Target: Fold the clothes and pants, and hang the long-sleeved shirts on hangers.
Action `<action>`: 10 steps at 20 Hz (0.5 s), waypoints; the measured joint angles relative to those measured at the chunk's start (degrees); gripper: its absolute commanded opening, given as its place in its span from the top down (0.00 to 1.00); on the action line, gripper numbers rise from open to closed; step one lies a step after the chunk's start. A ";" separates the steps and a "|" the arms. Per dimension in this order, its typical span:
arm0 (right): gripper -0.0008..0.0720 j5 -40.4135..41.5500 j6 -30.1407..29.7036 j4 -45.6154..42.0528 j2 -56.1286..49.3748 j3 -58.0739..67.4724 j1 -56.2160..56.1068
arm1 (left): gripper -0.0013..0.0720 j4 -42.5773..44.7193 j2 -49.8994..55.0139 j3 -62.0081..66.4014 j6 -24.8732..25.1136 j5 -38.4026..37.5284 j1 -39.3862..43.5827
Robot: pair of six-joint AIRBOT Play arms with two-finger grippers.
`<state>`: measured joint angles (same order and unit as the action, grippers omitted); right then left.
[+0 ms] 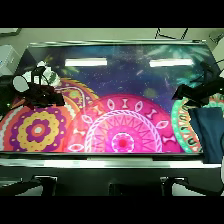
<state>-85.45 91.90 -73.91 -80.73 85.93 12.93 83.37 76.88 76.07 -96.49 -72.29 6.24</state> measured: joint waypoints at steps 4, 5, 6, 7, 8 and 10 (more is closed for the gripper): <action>0.04 0.28 -0.39 -0.22 0.35 -1.31 -0.94 | 0.01 -0.28 -0.66 -1.68 0.00 1.25 0.24; 0.04 0.35 -0.39 -0.20 0.39 -1.46 -1.05 | 0.01 -0.28 -0.76 -1.81 0.00 1.46 0.28; 0.04 0.35 -0.39 -0.20 0.42 -1.53 -1.11 | 0.01 -0.31 -0.79 -1.97 0.00 1.55 0.28; 0.04 0.35 -0.42 -0.22 0.42 -1.62 -1.16 | 0.01 -0.31 -0.81 -2.08 0.00 1.60 0.31; 0.04 0.35 -0.42 -0.22 0.44 -1.66 -1.18 | 0.01 -0.31 -0.85 -2.14 0.00 1.68 0.31; 0.04 0.35 -0.44 -0.22 0.44 -1.73 -1.25 | 0.01 -0.31 -0.87 -2.21 0.00 1.77 0.31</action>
